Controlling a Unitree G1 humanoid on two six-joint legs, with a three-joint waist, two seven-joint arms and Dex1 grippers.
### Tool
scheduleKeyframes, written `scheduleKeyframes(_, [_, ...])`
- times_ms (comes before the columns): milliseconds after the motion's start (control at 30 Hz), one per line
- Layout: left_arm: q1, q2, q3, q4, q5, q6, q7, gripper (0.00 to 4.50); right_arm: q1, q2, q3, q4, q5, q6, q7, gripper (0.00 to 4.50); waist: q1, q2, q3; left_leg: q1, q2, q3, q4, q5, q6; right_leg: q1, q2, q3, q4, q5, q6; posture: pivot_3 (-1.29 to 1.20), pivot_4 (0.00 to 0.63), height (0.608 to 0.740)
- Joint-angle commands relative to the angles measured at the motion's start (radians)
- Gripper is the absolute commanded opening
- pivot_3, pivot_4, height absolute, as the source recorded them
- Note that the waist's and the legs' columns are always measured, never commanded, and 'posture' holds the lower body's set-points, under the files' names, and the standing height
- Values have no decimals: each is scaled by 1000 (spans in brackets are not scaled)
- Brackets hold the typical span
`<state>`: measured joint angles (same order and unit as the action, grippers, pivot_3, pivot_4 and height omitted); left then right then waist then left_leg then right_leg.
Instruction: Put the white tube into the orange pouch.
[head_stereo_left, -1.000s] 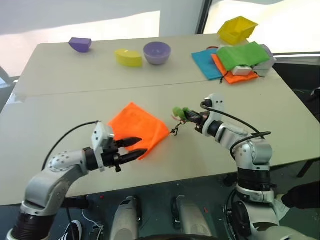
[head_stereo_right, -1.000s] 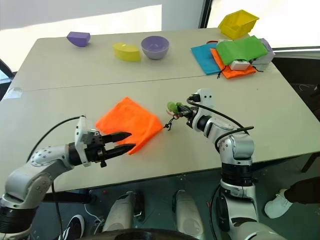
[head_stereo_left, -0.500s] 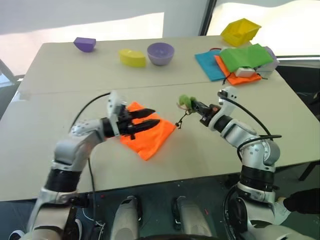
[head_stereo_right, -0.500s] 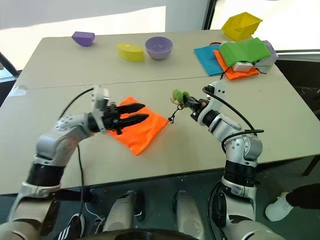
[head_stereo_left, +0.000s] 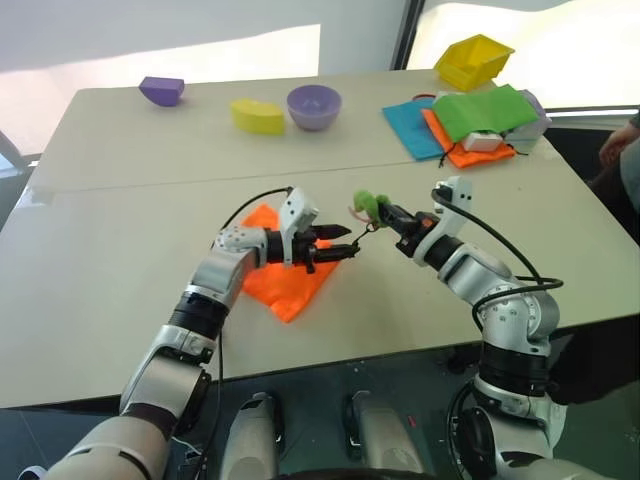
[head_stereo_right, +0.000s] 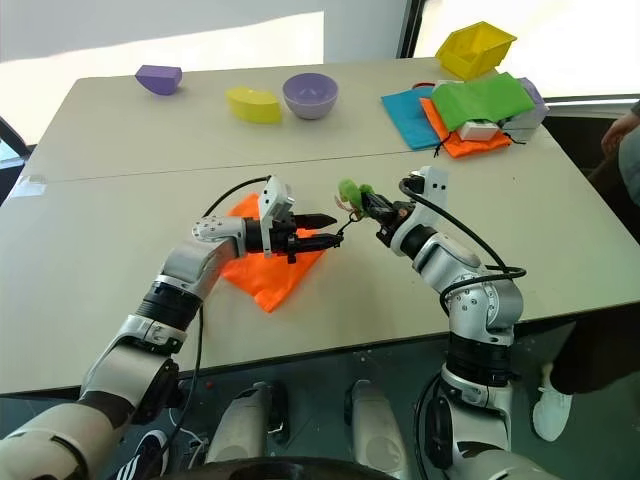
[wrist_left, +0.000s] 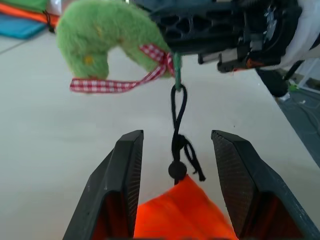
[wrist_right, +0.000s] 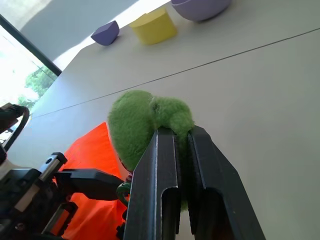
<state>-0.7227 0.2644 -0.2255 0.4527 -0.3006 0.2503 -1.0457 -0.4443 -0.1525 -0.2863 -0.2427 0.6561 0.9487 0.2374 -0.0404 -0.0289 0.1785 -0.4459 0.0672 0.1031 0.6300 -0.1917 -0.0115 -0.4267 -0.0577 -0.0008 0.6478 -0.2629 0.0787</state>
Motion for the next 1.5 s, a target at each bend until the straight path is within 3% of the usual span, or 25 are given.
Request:
scheduleKeyframes(33, [-33,-17,1,14,27,-41,-17,2316,0,2,7,-49,24,-27,-3,0,1,0,0,0,0,0,0,0,0,0,0,0,0,0,0,0,150,740])
scheduleKeyframes(167, [-30,-32,6,20,41,-51,-28,2316,6,-5,22,-51,20,-37,-3,0,2,0,0,0,0,0,0,0,0,0,0,0,0,0,0,0,150,740])
scheduleKeyframes(267, [-27,-45,22,24,31,-25,-30,1424,10,-10,28,-48,21,-43,-2,0,2,0,0,0,0,-1,1,0,0,0,-1,0,0,0,0,0,150,740])
scheduleKeyframes(333, [-26,-47,19,19,49,-38,-15,437,10,-11,31,-49,24,-44,-3,0,2,0,0,0,0,-1,0,0,0,0,-1,0,0,0,0,0,150,740])
scheduleKeyframes(1500, [-14,-82,-28,11,131,-5,-17,437,-17,-17,35,-74,107,-49,-15,0,4,0,0,0,0,-2,0,0,0,0,0,0,0,-1,-1,0,150,740])
